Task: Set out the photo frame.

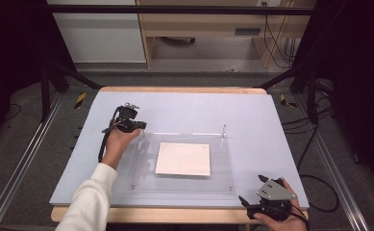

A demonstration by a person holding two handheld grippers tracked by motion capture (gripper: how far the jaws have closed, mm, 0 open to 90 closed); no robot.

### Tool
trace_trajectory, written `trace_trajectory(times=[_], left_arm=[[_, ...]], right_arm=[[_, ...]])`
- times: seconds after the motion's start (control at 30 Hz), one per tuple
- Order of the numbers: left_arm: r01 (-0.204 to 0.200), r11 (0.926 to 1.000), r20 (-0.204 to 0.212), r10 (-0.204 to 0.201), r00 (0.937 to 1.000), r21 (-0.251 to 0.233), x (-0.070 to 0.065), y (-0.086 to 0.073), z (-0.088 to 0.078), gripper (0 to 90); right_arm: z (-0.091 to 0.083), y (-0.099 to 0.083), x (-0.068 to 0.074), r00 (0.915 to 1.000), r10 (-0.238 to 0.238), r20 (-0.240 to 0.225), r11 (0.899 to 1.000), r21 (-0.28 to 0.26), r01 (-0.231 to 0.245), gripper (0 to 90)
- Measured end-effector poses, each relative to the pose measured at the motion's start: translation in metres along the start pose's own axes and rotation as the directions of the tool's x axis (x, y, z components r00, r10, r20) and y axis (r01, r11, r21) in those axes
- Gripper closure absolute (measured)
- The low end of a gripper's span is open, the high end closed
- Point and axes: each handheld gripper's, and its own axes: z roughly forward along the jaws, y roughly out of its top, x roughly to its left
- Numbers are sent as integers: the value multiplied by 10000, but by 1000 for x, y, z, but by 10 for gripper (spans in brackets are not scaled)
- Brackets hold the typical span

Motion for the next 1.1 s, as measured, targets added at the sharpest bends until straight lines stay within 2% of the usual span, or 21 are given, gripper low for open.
trace_trajectory(times=[0.5, 0.57, 0.83, 1.0, 1.1], left_arm=[[-2, 10000, 43, 2, 10000, 51, 0, 0, 0, 851], [-17, 9999, 52, 16, 10000, 99, 0, 1, 0, 850], [63, 9998, 104, -65, 9999, 164, 1, 3, 2, 850], [39, 9998, 148, -42, 9999, 213, 2, 3, 2, 850], [31, 9998, 133, -34, 9999, 198, 1, 3, 2, 850]], right_arm=[[14, 0, 16, 9977, -552, -392, 9981, 258, 562, 116], [16, 1, 17, 9969, -706, -345, 9970, 300, 716, 125], [26, 2, 18, 9978, -609, -275, 9976, 324, 618, 150], [31, 4, 19, 9966, -781, -259, 9963, 328, 789, 161], [35, 6, 21, 9958, -877, -254, 9955, 338, 886, 221]])
